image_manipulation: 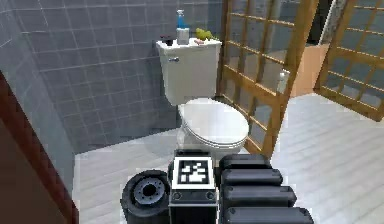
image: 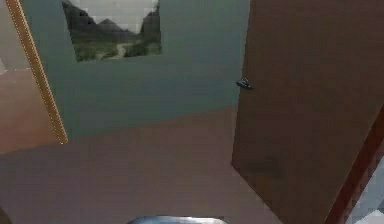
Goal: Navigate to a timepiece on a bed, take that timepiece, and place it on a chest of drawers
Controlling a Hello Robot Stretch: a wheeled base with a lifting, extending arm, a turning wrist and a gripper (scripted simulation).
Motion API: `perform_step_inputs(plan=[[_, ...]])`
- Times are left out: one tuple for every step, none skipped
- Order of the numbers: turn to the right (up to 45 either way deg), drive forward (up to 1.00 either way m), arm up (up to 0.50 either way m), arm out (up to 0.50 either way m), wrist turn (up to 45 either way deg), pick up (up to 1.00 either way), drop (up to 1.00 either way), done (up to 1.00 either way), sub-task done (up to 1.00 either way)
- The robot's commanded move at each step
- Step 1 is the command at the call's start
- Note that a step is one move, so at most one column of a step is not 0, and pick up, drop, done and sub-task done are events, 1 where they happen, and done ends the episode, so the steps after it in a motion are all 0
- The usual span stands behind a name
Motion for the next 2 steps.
perform_step_inputs(plan=[[-27.0, 0.0, 0.0, 0.0, 0.0, 0.0, 0.0, 0.0, 0.0], [0.0, 1.0, 0.0, 0.0, 0.0, 0.0, 0.0, 0.0, 0.0]])
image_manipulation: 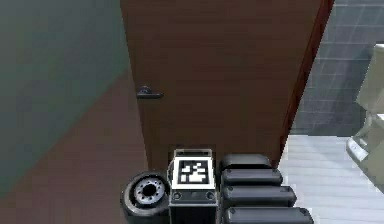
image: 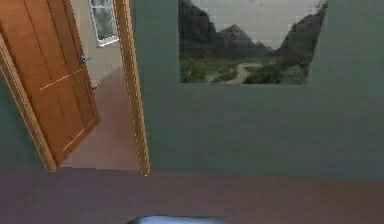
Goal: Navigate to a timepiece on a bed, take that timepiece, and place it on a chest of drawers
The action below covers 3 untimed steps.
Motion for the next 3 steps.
perform_step_inputs(plan=[[-33.0, 0.0, 0.0, 0.0, 0.0, 0.0, 0.0, 0.0, 0.0], [0.0, 0.05, 0.0, 0.0, 0.0, 0.0, 0.0, 0.0, 0.0], [33.0, 0.0, 0.0, 0.0, 0.0, 0.0, 0.0, 0.0, 0.0]])
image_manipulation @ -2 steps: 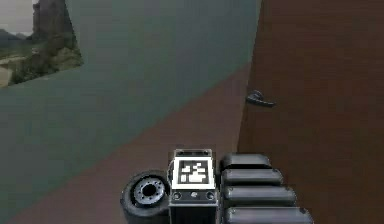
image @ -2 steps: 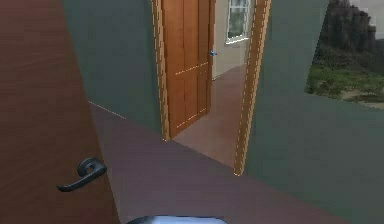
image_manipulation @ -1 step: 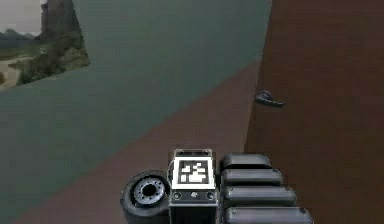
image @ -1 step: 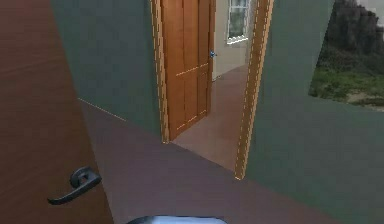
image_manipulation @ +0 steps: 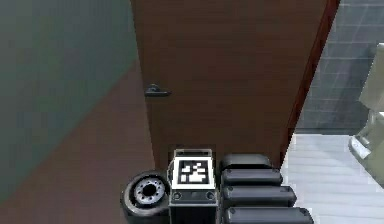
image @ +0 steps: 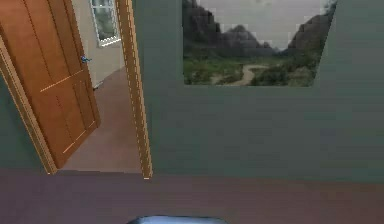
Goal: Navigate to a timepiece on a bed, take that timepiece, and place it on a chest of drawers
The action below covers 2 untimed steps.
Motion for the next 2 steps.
perform_step_inputs(plan=[[0.0, 0.4, 0.0, 0.0, 0.0, 0.0, 0.0, 0.0, 0.0], [-45.0, 0.0, 0.0, 0.0, 0.0, 0.0, 0.0, 0.0, 0.0]])
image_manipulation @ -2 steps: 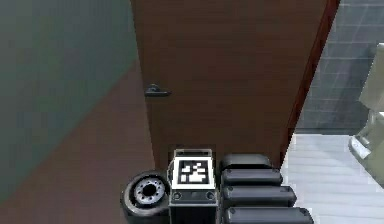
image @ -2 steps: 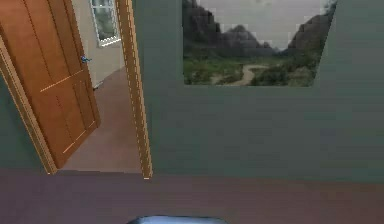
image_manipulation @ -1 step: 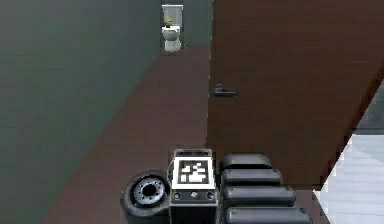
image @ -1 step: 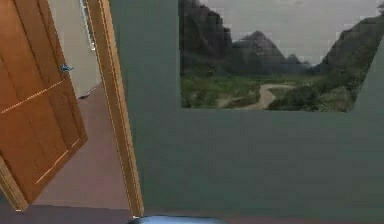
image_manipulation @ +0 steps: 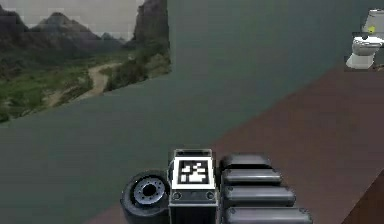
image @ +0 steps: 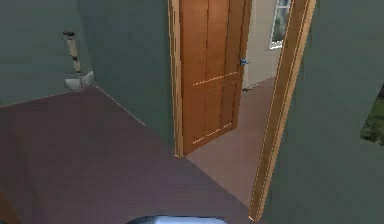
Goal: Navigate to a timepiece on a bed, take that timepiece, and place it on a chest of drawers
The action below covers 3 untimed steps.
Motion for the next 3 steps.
perform_step_inputs(plan=[[-3.0, 0.0, 0.0, 0.0, 0.0, 0.0, 0.0, 0.0, 0.0], [0.0, 1.0, 0.0, 0.0, 0.0, 0.0, 0.0, 0.0, 0.0], [0.0, 0.35, 0.0, 0.0, 0.0, 0.0, 0.0, 0.0, 0.0]])
